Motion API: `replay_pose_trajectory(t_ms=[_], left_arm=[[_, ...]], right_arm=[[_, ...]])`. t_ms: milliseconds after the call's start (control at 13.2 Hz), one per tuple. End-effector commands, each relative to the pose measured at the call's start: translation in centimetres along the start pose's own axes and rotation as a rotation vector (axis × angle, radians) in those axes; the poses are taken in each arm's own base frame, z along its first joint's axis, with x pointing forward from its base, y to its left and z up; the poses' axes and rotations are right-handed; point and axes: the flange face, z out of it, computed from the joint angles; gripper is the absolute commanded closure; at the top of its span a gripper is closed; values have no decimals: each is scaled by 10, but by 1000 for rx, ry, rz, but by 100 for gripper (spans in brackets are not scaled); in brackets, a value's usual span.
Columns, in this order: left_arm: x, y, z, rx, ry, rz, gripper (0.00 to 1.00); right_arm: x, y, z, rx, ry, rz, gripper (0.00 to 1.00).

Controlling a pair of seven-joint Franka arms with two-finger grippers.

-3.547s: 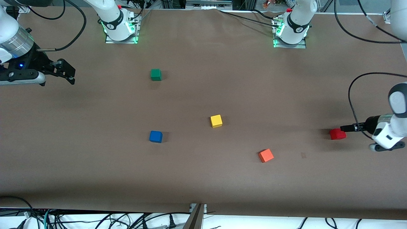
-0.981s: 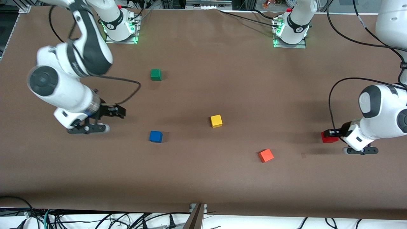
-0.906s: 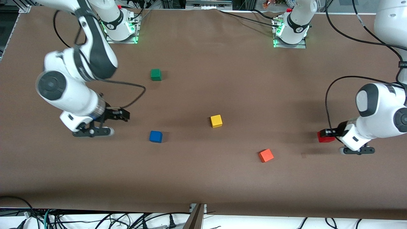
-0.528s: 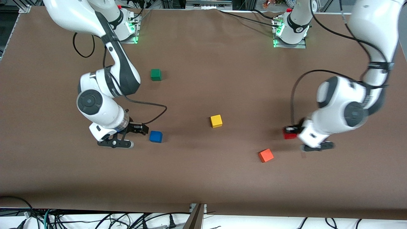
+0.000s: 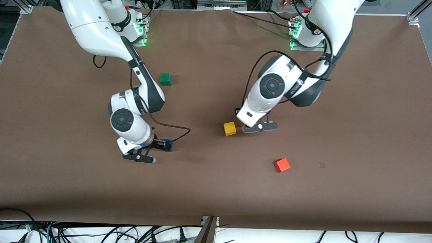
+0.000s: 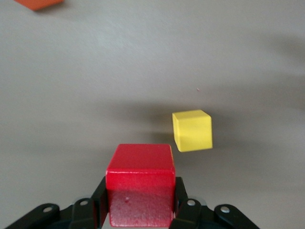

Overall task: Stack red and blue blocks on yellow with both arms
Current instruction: 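Grasp the blue cube with the right gripper and lift it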

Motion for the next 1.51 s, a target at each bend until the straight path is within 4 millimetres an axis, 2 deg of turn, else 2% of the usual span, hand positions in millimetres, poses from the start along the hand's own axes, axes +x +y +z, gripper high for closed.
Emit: replay_pose_trajectory(t_ms=[0, 75, 302, 377, 528, 679, 830, 981, 1208, 1434], left_arm=[[-9, 26, 21, 5, 3, -32, 100], [-11, 33, 30, -4, 4, -40, 100], [-2, 40, 32, -27, 14, -43, 100], [0, 45, 34, -34, 15, -41, 100], [-4, 63, 40, -26, 38, -9, 100], [4, 58, 48, -9, 46, -12, 100], [5, 63, 56, -30, 56, -10, 100], [7, 62, 63, -25, 62, -11, 100], [14, 61, 72, -13, 69, -17, 100], [17, 61, 73, -8, 78, -22, 100]], right_arm=[[-1, -15, 13, 28, 6, 38, 0], [-2, -14, 17, 24, 4, 36, 0], [-2, -13, 22, 21, 2, 29, 2], [-2, -11, 25, 19, -2, 29, 7], [-3, -10, 28, 18, -7, 31, 41], [-1, -8, 27, 18, -9, 26, 71], [1, -7, 19, 18, -8, 21, 75], [3, -2, -3, -3, -40, -7, 75], [36, 36, -59, -35, -114, -96, 75], [58, 68, -90, 20, -180, -135, 74]])
